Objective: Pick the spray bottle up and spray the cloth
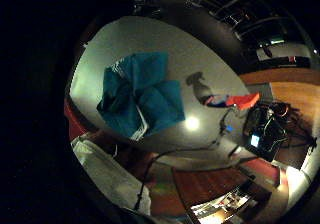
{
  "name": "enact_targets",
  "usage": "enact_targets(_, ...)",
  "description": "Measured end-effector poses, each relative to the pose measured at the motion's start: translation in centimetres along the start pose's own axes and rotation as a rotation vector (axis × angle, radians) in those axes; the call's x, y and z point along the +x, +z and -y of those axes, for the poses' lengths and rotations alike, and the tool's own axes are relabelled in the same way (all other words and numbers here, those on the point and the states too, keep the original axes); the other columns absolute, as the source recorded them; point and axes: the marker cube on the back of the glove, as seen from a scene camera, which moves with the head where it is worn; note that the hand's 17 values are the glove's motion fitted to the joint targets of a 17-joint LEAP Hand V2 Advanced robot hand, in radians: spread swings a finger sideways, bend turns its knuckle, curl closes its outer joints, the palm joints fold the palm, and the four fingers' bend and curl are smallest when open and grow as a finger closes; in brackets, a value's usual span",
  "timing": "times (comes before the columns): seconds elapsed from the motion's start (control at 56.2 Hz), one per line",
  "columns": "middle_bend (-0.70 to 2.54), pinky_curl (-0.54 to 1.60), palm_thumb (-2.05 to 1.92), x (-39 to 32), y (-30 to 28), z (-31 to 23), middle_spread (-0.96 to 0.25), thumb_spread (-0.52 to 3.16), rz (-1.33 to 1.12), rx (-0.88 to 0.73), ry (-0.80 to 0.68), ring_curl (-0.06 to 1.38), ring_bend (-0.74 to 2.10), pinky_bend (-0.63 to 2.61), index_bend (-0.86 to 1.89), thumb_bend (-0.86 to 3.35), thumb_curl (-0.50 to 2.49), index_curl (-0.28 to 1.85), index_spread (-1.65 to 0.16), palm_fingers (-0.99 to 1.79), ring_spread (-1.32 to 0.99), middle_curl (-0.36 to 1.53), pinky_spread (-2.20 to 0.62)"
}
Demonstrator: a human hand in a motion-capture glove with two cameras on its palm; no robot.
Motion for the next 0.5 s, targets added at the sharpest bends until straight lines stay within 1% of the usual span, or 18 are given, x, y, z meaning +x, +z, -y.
enact_targets(0.089, 0.20, 0.15, 0.58, -0.42, -0.07, 0.14, -0.03, 0.63, 0.029, 0.014, 0.013, 0.07, 0.19, 0.38, 0.24, 0.30, 0.17, 0.15, -0.30, 0.29, 0.01, 0.10, 0.12)
enact_targets(0.196, 0.19, 0.19, 0.61, -0.33, -0.28, 0.06, -0.04, 0.80, 0.032, 0.024, 0.045, 0.10, 0.19, 0.38, 0.22, 0.26, 0.22, 0.20, -0.36, 0.28, 0.01, 0.14, 0.15)
enact_targets(0.338, 0.18, 0.23, 0.64, -0.18, -0.38, -0.45, -0.05, 0.91, 0.038, 0.025, 0.013, 0.12, 0.19, 0.36, 0.19, 0.19, 0.27, 0.25, -0.39, 0.27, 0.01, 0.18, 0.16)
enact_targets(0.427, 0.18, 0.24, 0.66, -0.24, 0.14, -0.35, -0.05, 0.94, -0.027, 0.020, 0.058, 0.14, 0.19, 0.36, 0.19, 0.15, 0.29, 0.27, -0.40, 0.27, 0.01, 0.20, 0.17)
enact_targets(0.498, 0.18, 0.26, 0.68, -0.40, 0.01, -0.44, -0.05, 0.96, 0.021, 0.035, 0.045, 0.15, 0.19, 0.35, 0.18, 0.12, 0.31, 0.28, -0.40, 0.26, 0.01, 0.22, 0.17)
